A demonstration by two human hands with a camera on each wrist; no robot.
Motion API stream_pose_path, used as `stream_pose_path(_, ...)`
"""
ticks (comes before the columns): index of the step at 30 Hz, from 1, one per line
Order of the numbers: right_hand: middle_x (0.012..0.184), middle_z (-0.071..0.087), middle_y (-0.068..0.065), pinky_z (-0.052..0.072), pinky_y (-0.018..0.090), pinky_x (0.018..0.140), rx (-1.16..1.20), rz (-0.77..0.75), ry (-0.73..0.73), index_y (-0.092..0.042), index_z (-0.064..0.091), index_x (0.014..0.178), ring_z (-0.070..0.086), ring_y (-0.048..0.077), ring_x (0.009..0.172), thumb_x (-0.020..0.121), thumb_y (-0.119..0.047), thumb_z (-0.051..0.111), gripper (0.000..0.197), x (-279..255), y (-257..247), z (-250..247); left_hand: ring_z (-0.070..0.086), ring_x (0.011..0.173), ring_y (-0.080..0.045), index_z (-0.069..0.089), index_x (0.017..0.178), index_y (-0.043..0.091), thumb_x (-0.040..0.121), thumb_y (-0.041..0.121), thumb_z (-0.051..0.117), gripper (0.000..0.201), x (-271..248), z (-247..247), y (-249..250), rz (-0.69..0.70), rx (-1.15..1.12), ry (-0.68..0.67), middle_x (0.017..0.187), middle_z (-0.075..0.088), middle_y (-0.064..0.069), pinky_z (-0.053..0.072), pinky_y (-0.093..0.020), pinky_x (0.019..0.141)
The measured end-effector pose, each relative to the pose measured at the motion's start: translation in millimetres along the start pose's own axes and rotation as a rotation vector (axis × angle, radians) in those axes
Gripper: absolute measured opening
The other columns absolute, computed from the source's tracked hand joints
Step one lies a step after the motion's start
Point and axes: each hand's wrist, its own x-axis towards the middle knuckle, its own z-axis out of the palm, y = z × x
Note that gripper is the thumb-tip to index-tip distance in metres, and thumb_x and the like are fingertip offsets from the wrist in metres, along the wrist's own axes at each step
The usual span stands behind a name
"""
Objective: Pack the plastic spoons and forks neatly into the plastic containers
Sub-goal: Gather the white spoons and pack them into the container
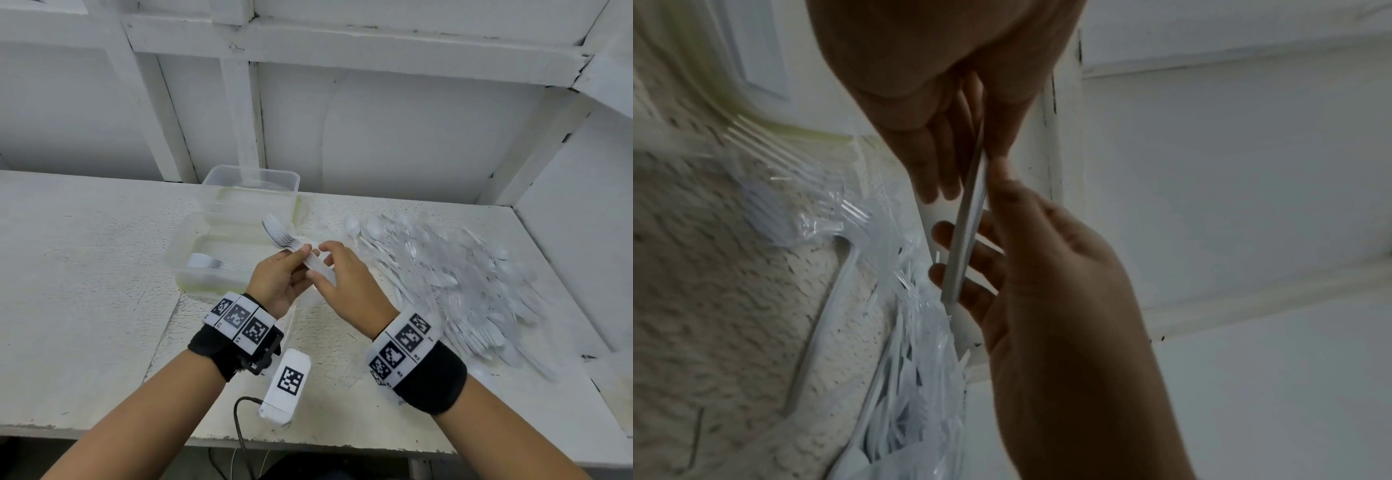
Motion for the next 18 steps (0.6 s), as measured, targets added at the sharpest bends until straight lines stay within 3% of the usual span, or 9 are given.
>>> stream_pose_path(2,0.123,0.051,0.007,0.039,0.024,0.087,-0.099,-0.045,-0.004,-0.013,0.04,0.135,0.051,0.02,0.108,0.095,-0.025,0.05,0.043,0,-1,6,0.065,0.064,-0.014,0.063,0.081,0.005,0.09,0.014,0.058,0.014,0,-1,0,0.0,-0.007,0.006,0.073,0.069,-0.006,0.056,-0.021,0.059)
stream_pose_path(4,0.125,0.052,0.01,0.037,0.024,0.091,-0.118,-0.06,0.017,-0.011,0.041,0.137,0.051,0.021,0.114,0.097,-0.02,0.047,0.041,3,-2,8,0.061,0.071,-0.016,0.064,0.081,0.006,0.09,0.016,0.059,0.013,0,-3,0,0.009,0.018,0.011,0.077,0.067,-0.006,0.055,-0.023,0.067)
stream_pose_path(7,0.123,0.055,0.011,0.035,0.021,0.09,-0.105,-0.085,0.035,-0.008,0.046,0.134,0.052,0.022,0.112,0.098,-0.017,0.045,0.038,6,-5,8,0.062,0.082,-0.015,0.066,0.086,0.01,0.09,0.028,0.059,0.02,1,-10,5,0.025,0.11,-0.01,0.083,0.068,-0.003,0.05,-0.028,0.085)
stream_pose_path(11,0.118,0.057,0.011,0.032,0.014,0.081,-0.071,-0.106,0.012,-0.007,0.05,0.13,0.054,0.021,0.106,0.097,-0.016,0.046,0.034,9,-5,4,0.065,0.092,-0.015,0.061,0.094,0.014,0.091,0.049,0.047,0.038,2,-24,18,0.039,0.148,-0.018,0.098,0.069,-0.005,0.048,-0.032,0.089)
stream_pose_path(14,0.113,0.058,0.009,0.031,0.012,0.076,-0.055,-0.127,-0.036,-0.008,0.052,0.127,0.053,0.016,0.096,0.096,-0.015,0.048,0.032,10,-5,3,0.065,0.089,-0.018,0.055,0.094,0.015,0.095,0.041,0.047,0.027,2,-35,33,0.131,0.088,0.035,0.1,0.066,-0.01,0.052,-0.035,0.087)
stream_pose_path(18,0.107,0.059,0.006,0.033,0.016,0.067,-0.093,-0.139,-0.101,-0.011,0.052,0.124,0.049,0.011,0.085,0.096,-0.016,0.049,0.029,14,-8,8,0.066,0.091,-0.022,0.056,0.102,0.007,0.095,0.024,0.051,0.019,3,-50,44,0.201,0.136,0.023,0.102,0.065,-0.018,0.058,-0.028,0.076)
